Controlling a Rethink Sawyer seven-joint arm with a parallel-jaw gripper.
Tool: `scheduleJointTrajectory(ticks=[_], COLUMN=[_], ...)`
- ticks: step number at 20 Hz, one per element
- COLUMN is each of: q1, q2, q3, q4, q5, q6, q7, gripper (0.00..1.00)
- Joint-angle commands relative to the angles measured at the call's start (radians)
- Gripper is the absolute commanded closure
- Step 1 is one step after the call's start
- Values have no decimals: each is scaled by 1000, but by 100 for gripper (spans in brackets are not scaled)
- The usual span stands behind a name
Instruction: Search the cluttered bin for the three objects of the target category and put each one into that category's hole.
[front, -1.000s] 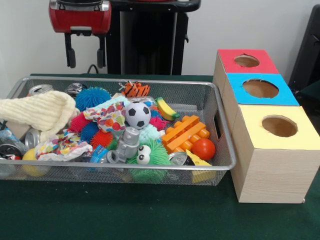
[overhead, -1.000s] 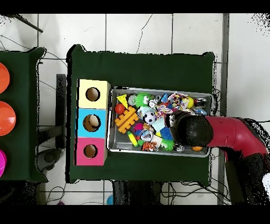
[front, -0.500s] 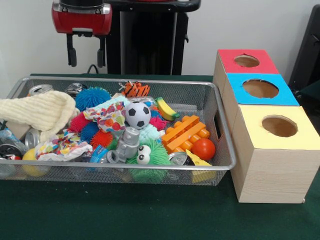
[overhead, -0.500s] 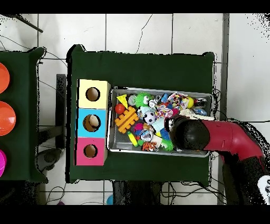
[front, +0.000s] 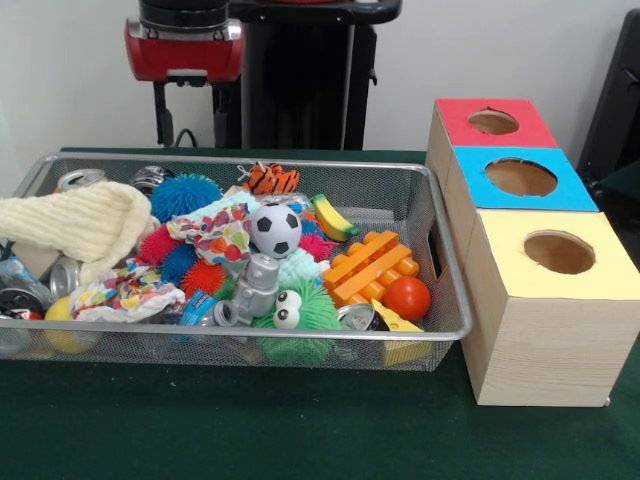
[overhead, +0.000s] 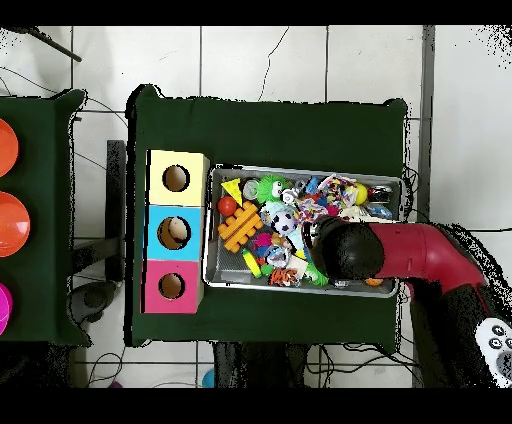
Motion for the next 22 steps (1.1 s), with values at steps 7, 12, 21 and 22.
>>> scheduleJointTrajectory(ticks=[7, 12, 21, 22], q1=[-44, -61, -57, -49], q2=[85, 88, 90, 83], q3=[187, 210, 195, 168], q4=[16, 20, 21, 26], q5=[-97, -111, -126, -113], q6=[77, 88, 82, 68], q7=[-323, -319, -229, -157], gripper=[0, 0, 0, 0])
